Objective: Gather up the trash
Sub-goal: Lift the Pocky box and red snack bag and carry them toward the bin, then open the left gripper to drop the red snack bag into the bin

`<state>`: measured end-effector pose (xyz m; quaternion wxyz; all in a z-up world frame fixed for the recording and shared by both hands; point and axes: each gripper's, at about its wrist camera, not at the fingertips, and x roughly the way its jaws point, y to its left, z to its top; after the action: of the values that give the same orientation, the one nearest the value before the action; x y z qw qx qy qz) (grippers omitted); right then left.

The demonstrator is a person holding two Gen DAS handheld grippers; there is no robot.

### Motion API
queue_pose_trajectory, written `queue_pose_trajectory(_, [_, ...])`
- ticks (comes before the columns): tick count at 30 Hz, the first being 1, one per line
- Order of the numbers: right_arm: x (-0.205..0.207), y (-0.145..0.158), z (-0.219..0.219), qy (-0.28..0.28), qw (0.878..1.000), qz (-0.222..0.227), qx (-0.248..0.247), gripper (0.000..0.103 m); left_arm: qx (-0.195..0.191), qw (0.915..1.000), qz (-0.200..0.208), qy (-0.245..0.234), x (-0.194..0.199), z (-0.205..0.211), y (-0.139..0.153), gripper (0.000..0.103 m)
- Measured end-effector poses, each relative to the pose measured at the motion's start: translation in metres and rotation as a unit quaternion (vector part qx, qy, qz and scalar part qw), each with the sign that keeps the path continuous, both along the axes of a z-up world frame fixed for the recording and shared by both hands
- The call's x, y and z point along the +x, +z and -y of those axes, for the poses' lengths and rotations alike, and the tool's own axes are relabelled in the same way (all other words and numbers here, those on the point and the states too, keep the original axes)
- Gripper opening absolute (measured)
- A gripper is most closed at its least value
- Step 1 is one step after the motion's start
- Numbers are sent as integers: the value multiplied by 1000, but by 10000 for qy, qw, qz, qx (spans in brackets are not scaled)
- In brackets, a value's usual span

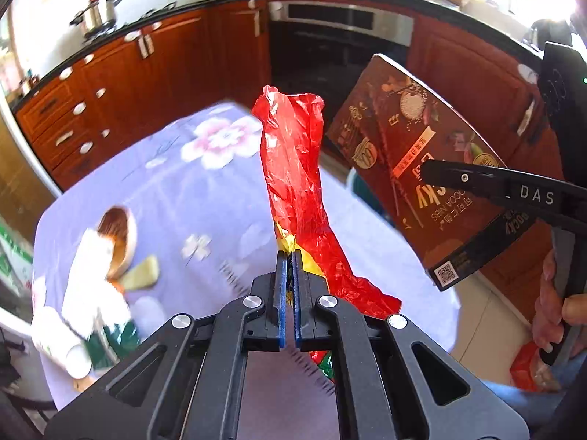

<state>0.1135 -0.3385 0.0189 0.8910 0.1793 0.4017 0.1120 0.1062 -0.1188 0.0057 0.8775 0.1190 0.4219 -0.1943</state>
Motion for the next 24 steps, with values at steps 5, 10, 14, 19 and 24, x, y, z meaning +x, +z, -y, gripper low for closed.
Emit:
queue_pose_trajectory(5, [-6,2,66,-645,9979,45,4,18,32,9990,15,-443,27,60,4,3])
queue_pose_trajectory(10, [-11,-11,113,-1039,9945,-127,-2,18,106,9963,-205,-822,44,117,-9,3])
queue_pose_trajectory(14, [-9,-27,134,-1161,9927,-332,-28,18,155,9950,-366,-920,57,154,-23,3])
queue_pose_trajectory(19, [-2,-39,151,-1192,9916,-496,-92,18,213,9946,-506,-884,73,183,-41,3])
queue_pose_trajectory(24, [13,-45,158,-1038,9922,-667,-168,19,303,9920,-855,-880,84,195,-67,4])
